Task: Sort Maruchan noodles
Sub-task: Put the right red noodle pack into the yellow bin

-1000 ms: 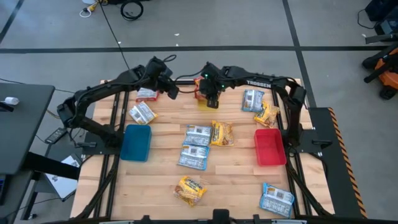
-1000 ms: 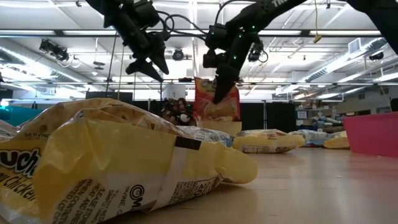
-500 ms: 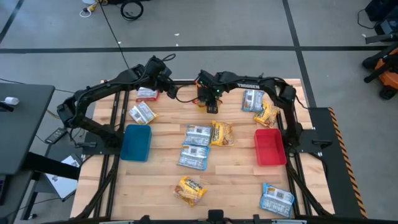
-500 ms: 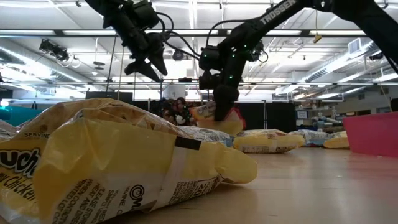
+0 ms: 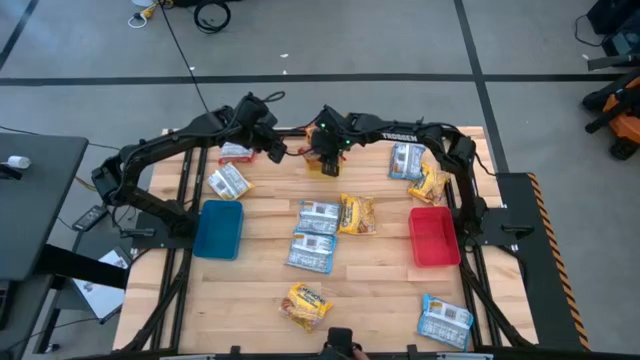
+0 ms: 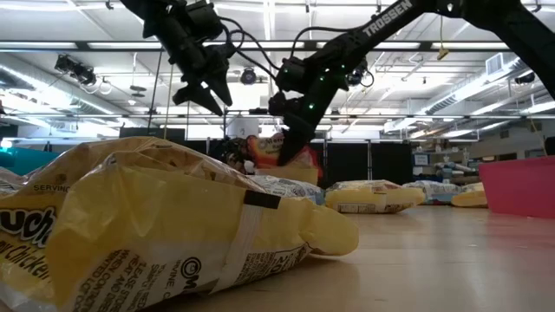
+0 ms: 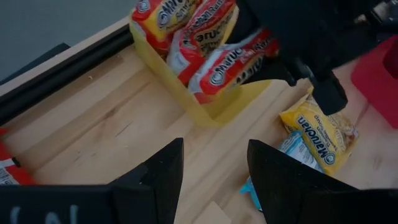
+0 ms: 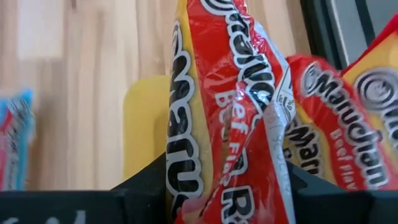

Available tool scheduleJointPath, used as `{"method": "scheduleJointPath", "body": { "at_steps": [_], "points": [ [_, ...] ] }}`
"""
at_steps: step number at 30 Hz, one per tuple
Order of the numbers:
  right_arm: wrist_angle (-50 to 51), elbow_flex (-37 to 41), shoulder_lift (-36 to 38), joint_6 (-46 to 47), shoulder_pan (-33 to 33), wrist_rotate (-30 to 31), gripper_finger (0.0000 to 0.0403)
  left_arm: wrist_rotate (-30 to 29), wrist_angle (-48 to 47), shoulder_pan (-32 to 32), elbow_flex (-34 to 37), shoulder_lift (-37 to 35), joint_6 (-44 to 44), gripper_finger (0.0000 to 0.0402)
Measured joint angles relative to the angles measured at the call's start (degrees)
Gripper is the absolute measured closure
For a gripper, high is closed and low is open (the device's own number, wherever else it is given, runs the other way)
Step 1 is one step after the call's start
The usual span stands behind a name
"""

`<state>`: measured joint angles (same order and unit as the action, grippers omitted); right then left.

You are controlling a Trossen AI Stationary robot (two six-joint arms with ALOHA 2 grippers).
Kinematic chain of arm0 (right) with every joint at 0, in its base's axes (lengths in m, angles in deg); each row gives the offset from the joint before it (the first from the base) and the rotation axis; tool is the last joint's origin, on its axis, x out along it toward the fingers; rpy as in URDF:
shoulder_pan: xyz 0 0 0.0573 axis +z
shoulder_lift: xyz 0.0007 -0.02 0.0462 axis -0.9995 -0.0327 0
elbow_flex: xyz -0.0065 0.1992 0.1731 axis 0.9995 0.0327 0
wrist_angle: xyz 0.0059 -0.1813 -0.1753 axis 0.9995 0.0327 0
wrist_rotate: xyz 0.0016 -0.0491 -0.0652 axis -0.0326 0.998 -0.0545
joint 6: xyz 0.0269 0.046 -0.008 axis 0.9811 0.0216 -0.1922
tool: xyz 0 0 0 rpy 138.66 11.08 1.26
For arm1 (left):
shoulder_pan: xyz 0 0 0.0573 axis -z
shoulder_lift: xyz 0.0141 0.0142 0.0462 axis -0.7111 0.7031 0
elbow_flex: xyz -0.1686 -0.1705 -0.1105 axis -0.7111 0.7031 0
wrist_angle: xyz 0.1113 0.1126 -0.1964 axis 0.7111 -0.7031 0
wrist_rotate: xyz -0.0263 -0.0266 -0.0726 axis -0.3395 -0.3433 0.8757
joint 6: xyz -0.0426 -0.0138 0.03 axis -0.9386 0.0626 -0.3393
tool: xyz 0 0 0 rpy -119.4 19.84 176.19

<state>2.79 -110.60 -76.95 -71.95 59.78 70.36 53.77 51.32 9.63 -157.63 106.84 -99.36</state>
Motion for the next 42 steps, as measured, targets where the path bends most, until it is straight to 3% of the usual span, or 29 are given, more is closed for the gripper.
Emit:
{"method": "scheduleJointPath", "body": {
  "at_steps": [17, 23, 28, 35, 42],
  "points": [
    [-17.8, 9.8, 0.2, 7.4, -1.1, -2.2, 0.0243, 0.4, 1.4, 3.5, 0.0, -2.7, -3.5, 0.0219],
    [-19.9, 11.0, -0.2, 7.9, -1.3, 0.4, 0.0244, -0.1, 1.3, 5.4, 0.0, -2.7, -5.0, 0.0219],
    [-24.6, 11.0, -0.2, 13.8, -1.7, -1.6, 0.0244, -1.0, 2.0, 7.7, 0.0, -2.7, -6.4, 0.0219],
    [-24.5, 12.1, -0.2, 8.2, -1.5, 3.5, 0.0244, -4.7, 2.5, 12.0, 0.0, -2.7, -6.0, 0.0219],
    [-24.7, 13.2, 0.0, 8.8, -1.5, 7.1, 0.0244, -5.2, 8.7, 13.6, 0.0, 1.0, -4.3, 0.0219]
  ]
}}
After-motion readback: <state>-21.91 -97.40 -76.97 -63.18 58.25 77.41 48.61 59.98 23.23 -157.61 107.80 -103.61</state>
